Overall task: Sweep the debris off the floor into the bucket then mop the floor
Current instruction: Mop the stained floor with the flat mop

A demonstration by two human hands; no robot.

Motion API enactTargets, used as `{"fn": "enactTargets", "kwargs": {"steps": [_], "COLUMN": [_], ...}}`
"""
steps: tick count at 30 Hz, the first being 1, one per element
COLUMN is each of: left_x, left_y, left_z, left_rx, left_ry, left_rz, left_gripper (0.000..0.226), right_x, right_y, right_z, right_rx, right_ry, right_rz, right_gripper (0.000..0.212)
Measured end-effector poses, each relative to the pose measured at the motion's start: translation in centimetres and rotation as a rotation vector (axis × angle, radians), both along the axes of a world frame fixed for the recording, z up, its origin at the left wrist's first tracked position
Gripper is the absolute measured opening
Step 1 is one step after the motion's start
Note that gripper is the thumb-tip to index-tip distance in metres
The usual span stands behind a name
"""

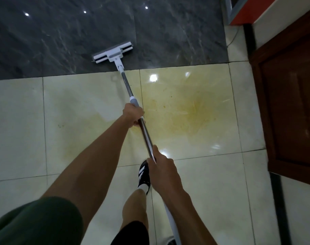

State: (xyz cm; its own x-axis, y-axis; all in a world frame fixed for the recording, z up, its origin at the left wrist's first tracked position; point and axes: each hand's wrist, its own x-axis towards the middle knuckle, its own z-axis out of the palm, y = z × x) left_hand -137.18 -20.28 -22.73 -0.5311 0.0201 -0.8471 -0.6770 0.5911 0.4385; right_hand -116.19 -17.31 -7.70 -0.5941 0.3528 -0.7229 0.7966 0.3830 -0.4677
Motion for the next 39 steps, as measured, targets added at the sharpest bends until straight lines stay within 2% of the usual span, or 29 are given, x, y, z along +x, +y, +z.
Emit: {"fn": "enactTargets", "kwargs": {"steps": [8,17,20,23,26,32,35,39], "left_x": [13.8,34.7,42.2,47.5,50.3,53.4,54.2,53.5], "left_y": [0.6,-0.1,-0.3,-0.6,-1.1,-2.0,-2.1,-1.5], "left_z": [1.6,2.9,3.6,4.6,5.6,6.4,7.1,8.0], "left_rx": [-0.051,-0.074,-0.057,-0.052,-0.043,-0.012,0.019,0.034], "left_ry": [-0.064,-0.090,-0.118,-0.140,-0.139,-0.139,-0.155,-0.120], "left_rz": [-0.121,-0.276,-0.318,-0.323,-0.300,-0.211,-0.110,-0.105], "left_gripper": [0.024,0.035,0.029,0.037,0.037,0.006,0.022,0.029], "right_x": [13.7,34.7,41.8,46.9,49.6,52.9,53.8,53.0], "right_y": [-1.0,-2.7,-2.9,-3.3,-4.0,-4.5,-3.8,-2.7], "right_z": [1.9,2.7,3.7,5.0,5.6,6.9,7.6,8.5], "right_rx": [-0.058,-0.091,-0.091,-0.119,-0.126,-0.126,-0.124,-0.116], "right_ry": [-0.068,-0.104,-0.124,-0.122,-0.136,-0.096,-0.085,-0.047], "right_rz": [-0.095,-0.115,-0.111,-0.154,-0.154,-0.077,-0.066,-0.034], "right_gripper": [0.052,0.050,0.052,0.052,0.053,0.055,0.057,0.056]}}
